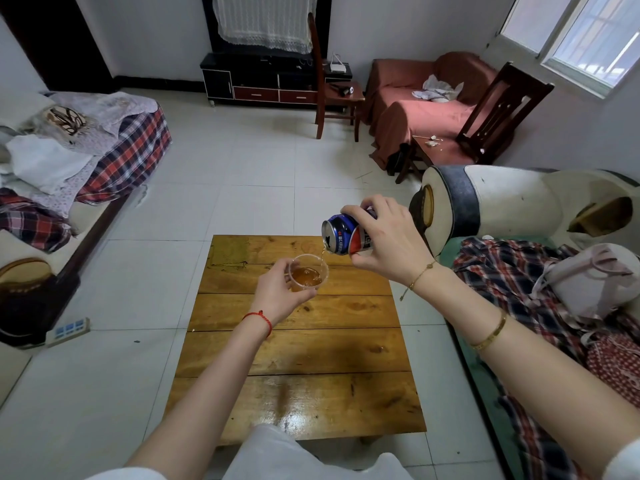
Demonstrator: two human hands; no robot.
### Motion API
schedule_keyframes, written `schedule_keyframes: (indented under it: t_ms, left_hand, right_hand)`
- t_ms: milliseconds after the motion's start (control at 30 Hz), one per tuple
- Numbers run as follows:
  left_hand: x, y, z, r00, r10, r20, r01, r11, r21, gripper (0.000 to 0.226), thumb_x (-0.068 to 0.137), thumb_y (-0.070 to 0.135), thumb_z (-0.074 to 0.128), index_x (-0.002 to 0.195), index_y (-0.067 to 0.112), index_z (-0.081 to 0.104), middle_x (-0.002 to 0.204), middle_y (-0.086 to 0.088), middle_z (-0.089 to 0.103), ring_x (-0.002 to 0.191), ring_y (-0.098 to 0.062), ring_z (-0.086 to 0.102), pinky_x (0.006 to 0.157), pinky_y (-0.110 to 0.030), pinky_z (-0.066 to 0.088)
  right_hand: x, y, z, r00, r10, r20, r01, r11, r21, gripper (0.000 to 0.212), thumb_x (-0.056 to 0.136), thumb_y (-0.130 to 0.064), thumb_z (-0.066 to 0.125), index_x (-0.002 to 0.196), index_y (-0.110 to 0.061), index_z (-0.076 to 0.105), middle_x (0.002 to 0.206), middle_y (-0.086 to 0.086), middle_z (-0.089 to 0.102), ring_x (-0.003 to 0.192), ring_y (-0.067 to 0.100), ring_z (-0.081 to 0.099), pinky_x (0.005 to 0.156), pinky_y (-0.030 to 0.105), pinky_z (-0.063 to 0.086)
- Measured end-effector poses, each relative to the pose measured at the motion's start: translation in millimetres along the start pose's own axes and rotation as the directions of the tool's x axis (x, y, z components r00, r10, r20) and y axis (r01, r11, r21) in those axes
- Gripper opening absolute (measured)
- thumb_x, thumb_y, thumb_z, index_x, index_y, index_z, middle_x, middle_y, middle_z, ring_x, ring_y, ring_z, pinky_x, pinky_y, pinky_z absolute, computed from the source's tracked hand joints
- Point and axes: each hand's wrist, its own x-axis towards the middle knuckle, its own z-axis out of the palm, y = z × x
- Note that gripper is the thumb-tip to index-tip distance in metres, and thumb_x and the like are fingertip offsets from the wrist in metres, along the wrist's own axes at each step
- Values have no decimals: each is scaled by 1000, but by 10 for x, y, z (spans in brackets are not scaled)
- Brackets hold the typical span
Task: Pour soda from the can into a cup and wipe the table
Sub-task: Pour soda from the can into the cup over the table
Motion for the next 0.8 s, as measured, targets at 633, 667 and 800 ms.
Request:
schedule_keyframes:
  t_ms: [633, 667, 800]
  left_hand:
    - [-44, 55, 45, 1000, -9, 2, 9, 1000, -13, 70, 74, 23, 84, 134, 11, 50, 135, -8, 57, 124, -24, 56, 98, -30, 49]
    - [-44, 58, 48, 1000, -9, 1, 9, 1000, -14, 70, 74, 22, 84, 134, 11, 50, 135, -8, 57, 124, -24, 56, 98, -30, 49]
    - [-54, 61, 52, 1000, -7, 0, 7, 1000, -14, 70, 74, 22, 84, 134, 10, 49, 136, -8, 57, 124, -24, 56, 97, -28, 48]
  right_hand:
    - [-34, 21, -30, 1000, -11, 6, 11, 1000, -14, 67, 71, -42, 67, 133, -24, 47, 119, 5, 47, 108, 23, 45, 92, 34, 37]
    - [-36, 22, -34, 1000, -12, 7, 12, 1000, -15, 67, 71, -42, 67, 133, -24, 46, 119, 5, 47, 108, 23, 45, 92, 33, 36]
    - [-41, 20, -44, 1000, -17, 8, 17, 1000, -21, 67, 71, -42, 67, 133, -24, 46, 119, 6, 47, 108, 24, 45, 92, 34, 37]
